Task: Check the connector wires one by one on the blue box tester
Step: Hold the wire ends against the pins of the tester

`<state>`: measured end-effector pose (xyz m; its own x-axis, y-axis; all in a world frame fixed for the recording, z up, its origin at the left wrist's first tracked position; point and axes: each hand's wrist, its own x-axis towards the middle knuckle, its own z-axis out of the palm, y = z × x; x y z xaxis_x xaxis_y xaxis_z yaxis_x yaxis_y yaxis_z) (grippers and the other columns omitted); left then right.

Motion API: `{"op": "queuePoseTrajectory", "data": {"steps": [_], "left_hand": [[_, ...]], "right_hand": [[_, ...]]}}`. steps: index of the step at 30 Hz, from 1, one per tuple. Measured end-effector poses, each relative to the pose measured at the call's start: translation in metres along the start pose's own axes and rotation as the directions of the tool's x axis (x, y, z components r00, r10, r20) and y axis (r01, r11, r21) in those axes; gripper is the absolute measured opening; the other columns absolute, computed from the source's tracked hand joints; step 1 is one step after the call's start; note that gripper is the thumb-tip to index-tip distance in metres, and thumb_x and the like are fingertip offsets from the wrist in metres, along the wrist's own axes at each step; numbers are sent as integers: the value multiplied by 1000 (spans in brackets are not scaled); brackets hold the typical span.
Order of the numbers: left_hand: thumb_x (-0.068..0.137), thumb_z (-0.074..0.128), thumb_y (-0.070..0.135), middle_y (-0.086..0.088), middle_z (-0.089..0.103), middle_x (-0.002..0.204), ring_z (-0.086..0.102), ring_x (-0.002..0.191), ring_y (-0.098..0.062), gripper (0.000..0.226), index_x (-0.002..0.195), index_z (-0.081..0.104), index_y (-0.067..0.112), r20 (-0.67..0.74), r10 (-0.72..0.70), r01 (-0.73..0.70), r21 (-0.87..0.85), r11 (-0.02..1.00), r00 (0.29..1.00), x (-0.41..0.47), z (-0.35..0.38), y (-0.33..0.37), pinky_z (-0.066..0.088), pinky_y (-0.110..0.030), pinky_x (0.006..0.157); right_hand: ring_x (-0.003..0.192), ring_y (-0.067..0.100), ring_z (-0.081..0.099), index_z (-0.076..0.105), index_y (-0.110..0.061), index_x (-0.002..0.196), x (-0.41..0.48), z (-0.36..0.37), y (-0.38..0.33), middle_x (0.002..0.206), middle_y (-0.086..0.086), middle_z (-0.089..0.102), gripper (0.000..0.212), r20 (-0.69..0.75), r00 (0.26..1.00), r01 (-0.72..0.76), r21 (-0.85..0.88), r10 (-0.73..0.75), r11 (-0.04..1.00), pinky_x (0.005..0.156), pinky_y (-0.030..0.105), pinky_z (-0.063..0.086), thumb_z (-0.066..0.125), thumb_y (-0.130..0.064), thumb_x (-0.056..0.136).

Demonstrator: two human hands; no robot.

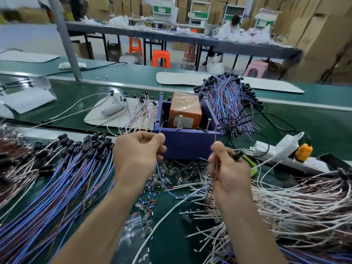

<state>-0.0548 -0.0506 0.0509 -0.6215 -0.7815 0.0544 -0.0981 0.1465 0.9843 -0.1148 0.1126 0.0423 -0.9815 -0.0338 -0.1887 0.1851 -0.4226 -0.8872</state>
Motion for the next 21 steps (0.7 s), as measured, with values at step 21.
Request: {"op": "queuePoseTrajectory", "data": {"steps": [21], "left_hand": [[91,71,27,21,65,57,62,59,-2,15,80,80,28,-32,399,-373,292,881,917,-8,22,-3,46,-16,59]], "right_hand": [[43,13,44,58,-13,72,5,-5,15,52,4,55,25,61,997,51,47,-53,998,41,22,33,69,-9,93]]}}
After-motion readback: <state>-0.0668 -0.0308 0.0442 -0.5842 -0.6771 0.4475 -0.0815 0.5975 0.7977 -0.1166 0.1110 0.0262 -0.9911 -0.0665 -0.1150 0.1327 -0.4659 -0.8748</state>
